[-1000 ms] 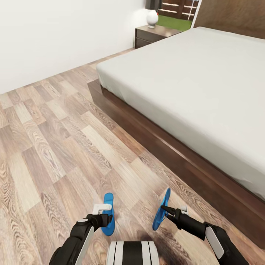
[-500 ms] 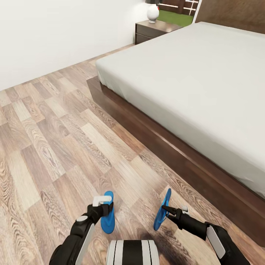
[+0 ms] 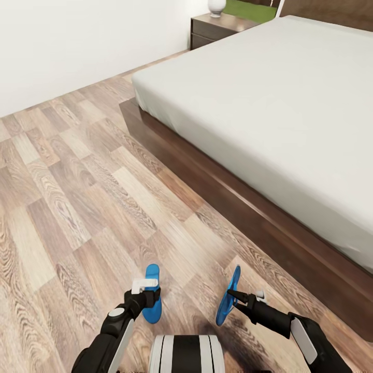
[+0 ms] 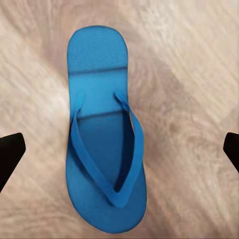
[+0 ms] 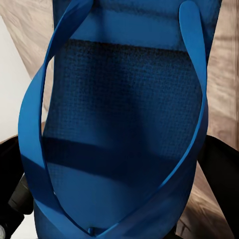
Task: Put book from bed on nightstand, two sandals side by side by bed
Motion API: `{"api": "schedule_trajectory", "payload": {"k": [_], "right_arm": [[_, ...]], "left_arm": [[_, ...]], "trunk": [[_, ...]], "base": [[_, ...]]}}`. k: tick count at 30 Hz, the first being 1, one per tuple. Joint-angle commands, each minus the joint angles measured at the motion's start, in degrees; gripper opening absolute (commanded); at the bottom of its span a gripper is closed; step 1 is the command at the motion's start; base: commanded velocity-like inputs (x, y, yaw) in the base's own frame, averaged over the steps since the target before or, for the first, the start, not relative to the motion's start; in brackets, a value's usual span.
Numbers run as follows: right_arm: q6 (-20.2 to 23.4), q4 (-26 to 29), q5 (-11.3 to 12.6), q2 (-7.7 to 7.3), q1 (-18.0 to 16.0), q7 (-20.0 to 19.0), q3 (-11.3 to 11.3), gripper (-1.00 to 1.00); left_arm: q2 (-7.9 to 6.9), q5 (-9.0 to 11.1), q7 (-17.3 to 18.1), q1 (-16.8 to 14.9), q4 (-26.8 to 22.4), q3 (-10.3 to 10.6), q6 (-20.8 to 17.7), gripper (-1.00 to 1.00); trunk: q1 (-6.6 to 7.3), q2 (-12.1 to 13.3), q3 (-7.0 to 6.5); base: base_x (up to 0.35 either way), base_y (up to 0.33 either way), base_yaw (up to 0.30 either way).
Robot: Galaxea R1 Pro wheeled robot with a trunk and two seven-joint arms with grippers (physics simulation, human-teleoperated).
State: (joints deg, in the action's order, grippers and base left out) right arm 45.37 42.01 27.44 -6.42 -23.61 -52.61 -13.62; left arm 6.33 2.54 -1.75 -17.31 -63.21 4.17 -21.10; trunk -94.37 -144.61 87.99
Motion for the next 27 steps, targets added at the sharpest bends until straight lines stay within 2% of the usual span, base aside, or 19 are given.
{"api": "schedule_trajectory", "payload": {"k": [1, 3, 9, 27], "right_arm": [[0.33, 0.00, 0.16, 0.01, -0.03, -0.12, -0.09, -1.00], [0.33, 0.00, 0.16, 0.01, -0.03, -0.12, -0.09, -1.00], [0.33, 0.01, 0.16, 0.01, -0.01, -0.12, -0.10, -1.00], [0.34, 0.01, 0.16, 0.01, -0.03, -0.12, -0.10, -1.00]], "left_arm": [[0.00, 0.27, -0.18, -0.01, -0.04, 0.05, -0.24, 1.00], [0.00, 0.23, -0.18, -0.01, -0.01, 0.05, 0.08, 1.00], [0.04, 0.25, -0.18, -0.01, -0.03, 0.11, 0.43, 1.00], [0.14, 0.27, -0.18, -0.01, -0.15, 0.14, 0.64, 1.00]], "trunk": [[-0.01, -0.03, 0.26], [-0.06, -0.06, 0.70], [-0.06, -0.06, 0.70], [-0.06, -0.06, 0.70]], "base": [[0.000, 0.000, 0.000], [0.000, 0.000, 0.000], [0.001, 0.000, 0.000], [0.096, 0.000, 0.000]]}}
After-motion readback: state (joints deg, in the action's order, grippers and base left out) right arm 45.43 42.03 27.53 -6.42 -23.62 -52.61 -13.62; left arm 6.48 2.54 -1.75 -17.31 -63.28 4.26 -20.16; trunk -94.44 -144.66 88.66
